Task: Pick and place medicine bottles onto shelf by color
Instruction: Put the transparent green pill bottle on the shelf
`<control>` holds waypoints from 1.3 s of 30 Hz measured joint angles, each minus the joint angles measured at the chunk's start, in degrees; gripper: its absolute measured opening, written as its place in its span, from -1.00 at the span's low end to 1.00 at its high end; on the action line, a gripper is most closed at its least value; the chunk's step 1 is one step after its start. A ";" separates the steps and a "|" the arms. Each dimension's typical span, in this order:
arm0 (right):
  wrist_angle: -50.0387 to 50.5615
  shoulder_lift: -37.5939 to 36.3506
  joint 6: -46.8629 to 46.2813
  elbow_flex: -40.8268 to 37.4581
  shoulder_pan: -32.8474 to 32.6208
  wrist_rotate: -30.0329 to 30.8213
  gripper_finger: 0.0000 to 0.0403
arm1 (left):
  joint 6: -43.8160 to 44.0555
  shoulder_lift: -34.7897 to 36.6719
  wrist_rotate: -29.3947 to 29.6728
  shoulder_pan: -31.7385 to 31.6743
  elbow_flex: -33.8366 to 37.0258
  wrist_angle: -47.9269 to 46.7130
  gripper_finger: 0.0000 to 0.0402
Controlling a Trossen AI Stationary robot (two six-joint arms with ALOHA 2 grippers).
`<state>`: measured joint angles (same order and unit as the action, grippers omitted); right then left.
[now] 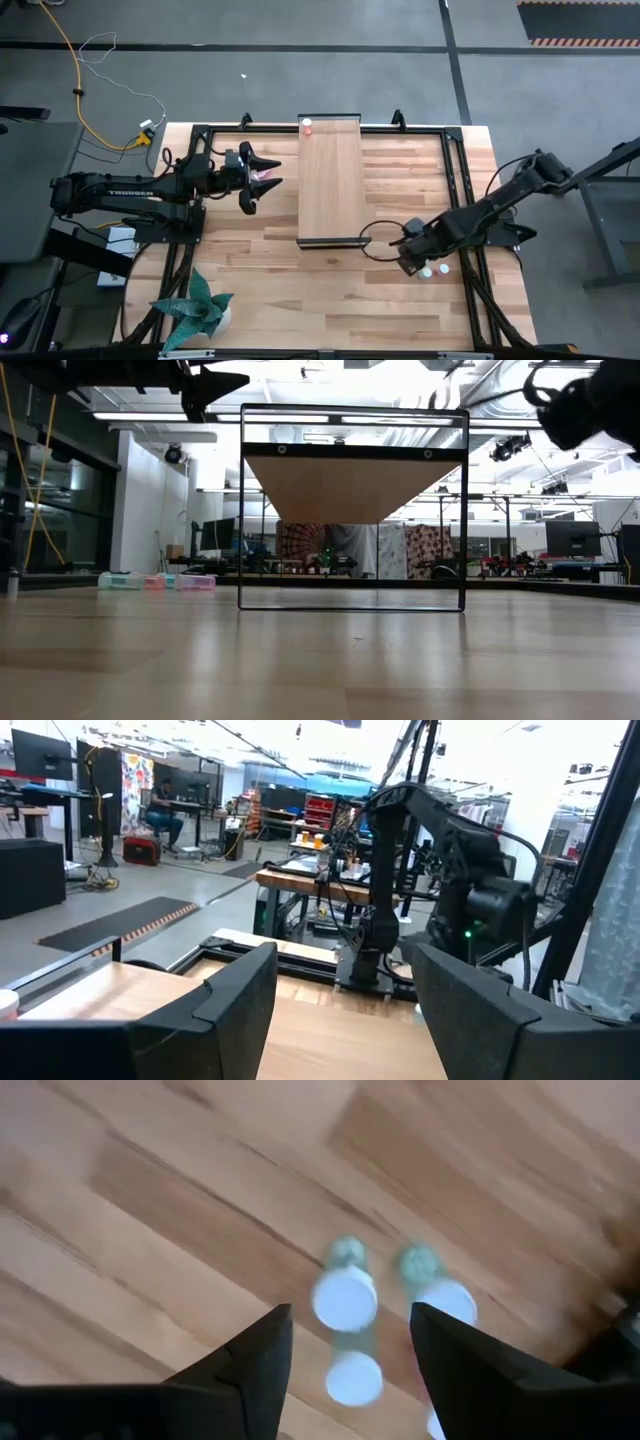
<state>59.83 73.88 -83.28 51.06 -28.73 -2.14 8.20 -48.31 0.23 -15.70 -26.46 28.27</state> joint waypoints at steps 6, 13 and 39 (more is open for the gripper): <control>0.75 -1.49 -0.75 -0.38 -1.38 2.13 -0.03 | 0.09 0.00 0.22 0.00 -0.02 0.73 0.11; -0.61 4.16 1.29 -0.38 -1.40 0.10 -0.03 | 0.16 0.00 0.22 0.00 -0.02 0.60 0.11; -3.51 7.34 2.27 -0.40 -1.33 -1.58 -0.03 | -0.23 0.00 0.22 0.02 -0.02 0.29 0.11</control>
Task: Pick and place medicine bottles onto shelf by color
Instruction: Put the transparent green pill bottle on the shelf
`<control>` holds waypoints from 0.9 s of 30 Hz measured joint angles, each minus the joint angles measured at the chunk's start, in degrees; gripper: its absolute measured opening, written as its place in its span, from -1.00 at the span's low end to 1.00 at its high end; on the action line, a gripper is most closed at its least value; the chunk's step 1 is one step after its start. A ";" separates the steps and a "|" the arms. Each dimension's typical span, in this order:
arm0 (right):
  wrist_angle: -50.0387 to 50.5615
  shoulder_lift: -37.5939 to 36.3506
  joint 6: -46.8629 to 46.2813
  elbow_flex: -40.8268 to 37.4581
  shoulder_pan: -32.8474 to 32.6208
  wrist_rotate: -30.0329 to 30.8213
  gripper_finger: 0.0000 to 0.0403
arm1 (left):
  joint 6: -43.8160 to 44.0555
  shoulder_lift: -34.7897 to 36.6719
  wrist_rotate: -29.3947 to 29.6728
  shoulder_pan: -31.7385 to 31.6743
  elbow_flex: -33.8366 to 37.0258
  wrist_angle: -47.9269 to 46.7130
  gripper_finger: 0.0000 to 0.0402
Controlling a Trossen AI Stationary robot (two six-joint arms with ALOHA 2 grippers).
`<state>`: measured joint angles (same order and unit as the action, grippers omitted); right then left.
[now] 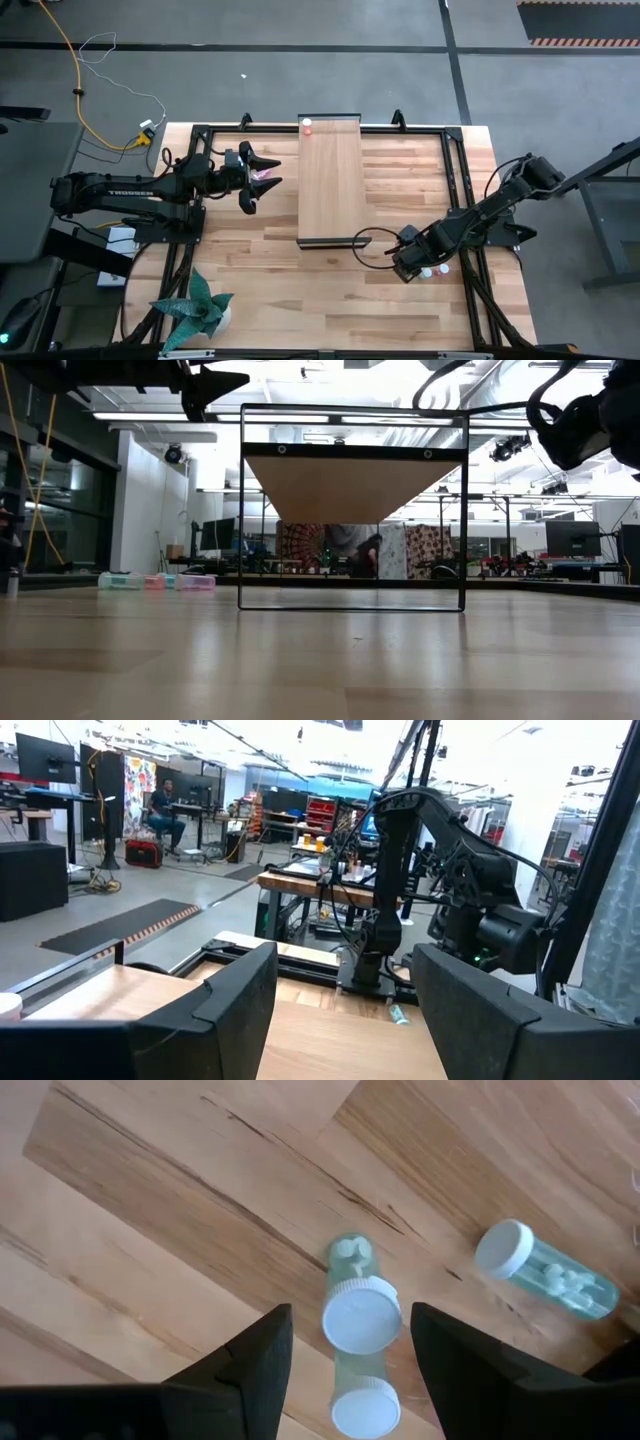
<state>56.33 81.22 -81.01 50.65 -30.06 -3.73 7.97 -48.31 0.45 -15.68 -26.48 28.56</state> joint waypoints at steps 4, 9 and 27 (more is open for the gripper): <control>0.16 1.92 0.06 0.00 0.17 -0.89 -0.03 | -0.02 0.00 0.00 0.00 0.00 -0.01 0.11; 0.16 3.16 0.76 0.00 0.44 -0.92 -0.04 | 0.00 0.00 0.00 0.00 0.00 0.00 0.11; 0.87 2.87 2.83 0.04 0.46 0.24 -0.49 | 0.37 0.00 0.00 0.00 0.00 0.00 0.11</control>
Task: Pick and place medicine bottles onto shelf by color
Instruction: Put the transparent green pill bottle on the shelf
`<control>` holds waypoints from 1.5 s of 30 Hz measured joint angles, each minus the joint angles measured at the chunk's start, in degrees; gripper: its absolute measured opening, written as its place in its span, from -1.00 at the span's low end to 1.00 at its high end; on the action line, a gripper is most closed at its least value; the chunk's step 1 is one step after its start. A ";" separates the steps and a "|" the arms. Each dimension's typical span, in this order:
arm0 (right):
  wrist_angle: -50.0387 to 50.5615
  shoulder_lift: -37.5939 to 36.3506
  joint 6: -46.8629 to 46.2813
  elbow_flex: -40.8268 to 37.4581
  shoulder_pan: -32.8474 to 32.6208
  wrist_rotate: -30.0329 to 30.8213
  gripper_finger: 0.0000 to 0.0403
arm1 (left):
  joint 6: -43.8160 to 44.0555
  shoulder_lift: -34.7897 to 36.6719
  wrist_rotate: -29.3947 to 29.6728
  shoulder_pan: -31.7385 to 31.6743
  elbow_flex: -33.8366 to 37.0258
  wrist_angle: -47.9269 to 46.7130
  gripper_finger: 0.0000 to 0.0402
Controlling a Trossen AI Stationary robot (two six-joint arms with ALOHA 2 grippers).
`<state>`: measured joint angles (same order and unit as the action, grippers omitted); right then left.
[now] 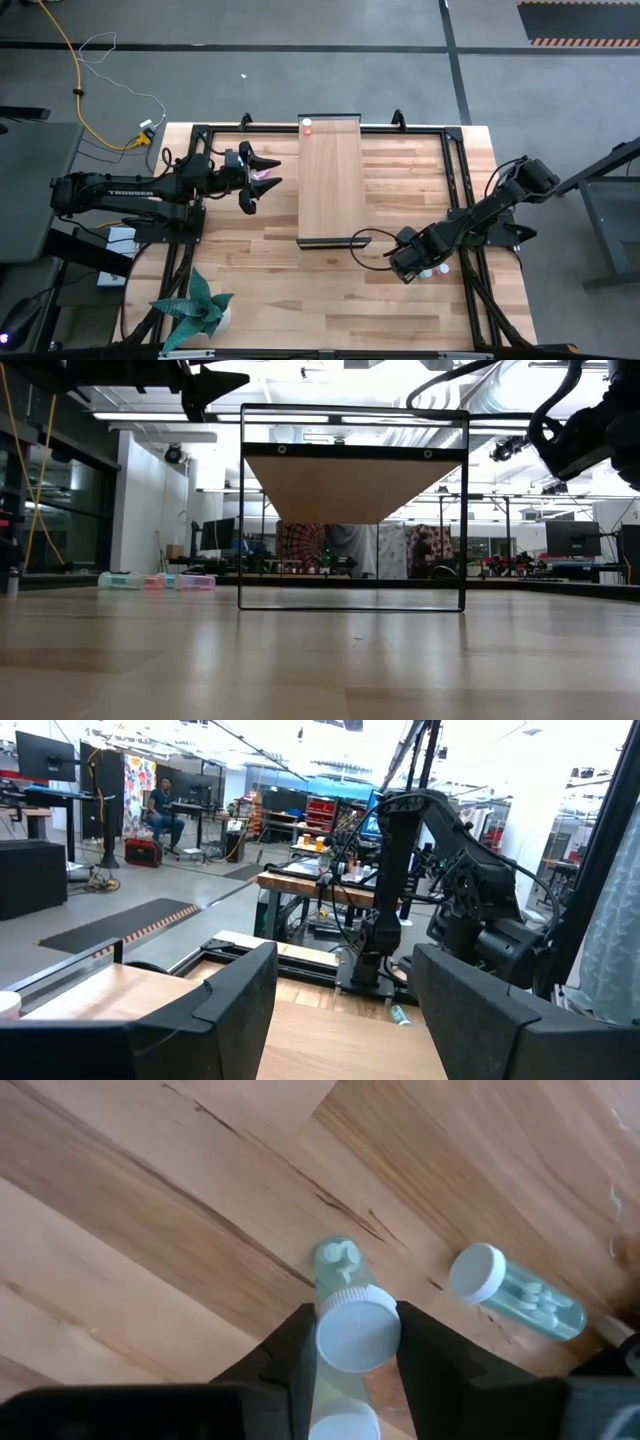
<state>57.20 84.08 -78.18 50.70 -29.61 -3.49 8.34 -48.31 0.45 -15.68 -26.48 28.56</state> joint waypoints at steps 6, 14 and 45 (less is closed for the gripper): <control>7.47 -3.99 4.06 4.22 1.88 -0.44 -0.46 | 0.00 0.00 0.01 -0.02 0.00 0.04 0.11; 28.93 -8.71 10.75 24.82 6.80 9.99 -0.48 | 0.00 0.00 0.22 -0.02 0.00 0.45 0.11; 33.28 36.37 78.16 80.49 58.20 11.46 -0.48 | -0.10 -0.02 0.22 0.00 0.00 -0.44 0.11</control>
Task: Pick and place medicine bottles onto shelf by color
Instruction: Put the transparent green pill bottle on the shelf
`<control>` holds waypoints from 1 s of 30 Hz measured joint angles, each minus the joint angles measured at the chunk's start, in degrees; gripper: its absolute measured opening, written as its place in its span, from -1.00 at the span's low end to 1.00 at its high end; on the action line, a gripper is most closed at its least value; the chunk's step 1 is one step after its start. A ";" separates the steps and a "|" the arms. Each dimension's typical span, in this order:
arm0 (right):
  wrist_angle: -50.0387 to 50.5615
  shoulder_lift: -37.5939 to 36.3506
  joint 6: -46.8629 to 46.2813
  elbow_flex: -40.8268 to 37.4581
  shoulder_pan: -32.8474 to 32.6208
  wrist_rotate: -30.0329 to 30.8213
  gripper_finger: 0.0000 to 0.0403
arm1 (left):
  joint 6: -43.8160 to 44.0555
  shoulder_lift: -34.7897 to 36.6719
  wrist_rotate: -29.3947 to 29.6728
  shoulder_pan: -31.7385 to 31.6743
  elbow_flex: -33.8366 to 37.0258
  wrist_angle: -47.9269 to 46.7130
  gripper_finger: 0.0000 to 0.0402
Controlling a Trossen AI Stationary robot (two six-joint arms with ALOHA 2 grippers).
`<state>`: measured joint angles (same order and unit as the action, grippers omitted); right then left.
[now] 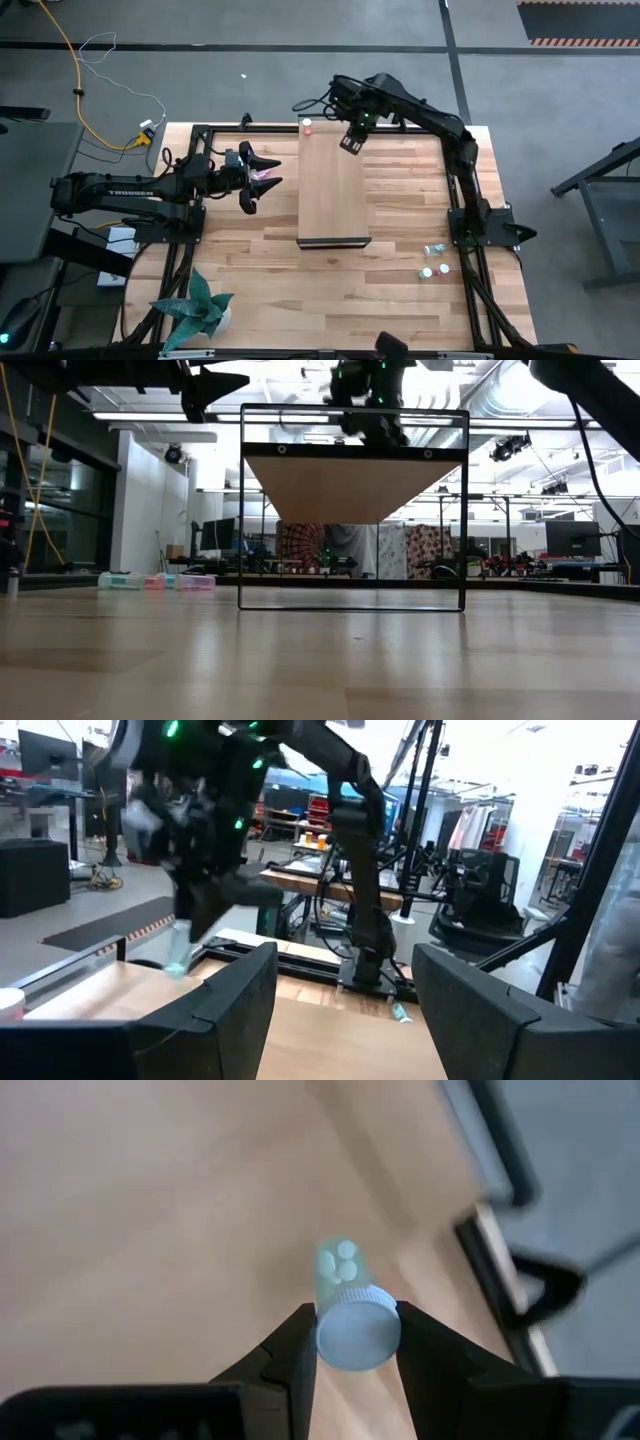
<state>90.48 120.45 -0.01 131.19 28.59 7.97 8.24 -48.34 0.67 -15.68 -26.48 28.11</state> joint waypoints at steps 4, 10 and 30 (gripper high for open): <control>-1.85 0.63 -2.55 -0.19 1.57 0.32 -0.49 | 0.10 0.01 0.00 0.00 0.00 -0.01 0.11; -4.39 0.56 -3.30 0.43 1.29 -0.42 -0.49 | 0.12 0.00 0.02 0.00 0.00 -0.02 0.11; -5.66 0.56 -9.01 0.25 1.26 -2.43 -0.48 | 0.15 0.00 0.02 0.00 0.00 -0.01 0.11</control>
<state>84.82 121.01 -9.02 131.44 29.85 5.54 8.38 -48.34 0.69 -15.68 -26.48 28.10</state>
